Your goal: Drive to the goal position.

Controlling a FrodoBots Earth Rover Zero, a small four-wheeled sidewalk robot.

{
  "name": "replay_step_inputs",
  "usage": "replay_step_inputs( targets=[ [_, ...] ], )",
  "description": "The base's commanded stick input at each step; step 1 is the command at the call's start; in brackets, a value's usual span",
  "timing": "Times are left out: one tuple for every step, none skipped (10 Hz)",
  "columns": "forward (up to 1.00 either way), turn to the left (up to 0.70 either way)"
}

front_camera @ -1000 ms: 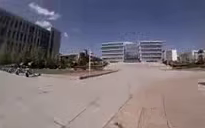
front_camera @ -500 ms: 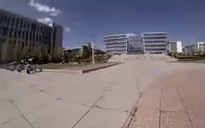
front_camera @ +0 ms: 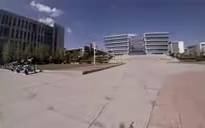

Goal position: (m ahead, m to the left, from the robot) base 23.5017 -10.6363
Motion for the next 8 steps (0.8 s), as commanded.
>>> replay_step_inputs(
  targets=[
    [0.70, -0.03],
    [0.70, -0.07],
    [0.70, -0.28],
    [0.70, -0.34],
    [0.70, -0.33],
    [0.70, -0.25],
    [0.70, -0.12],
    [0.70, -0.03]
  ],
)
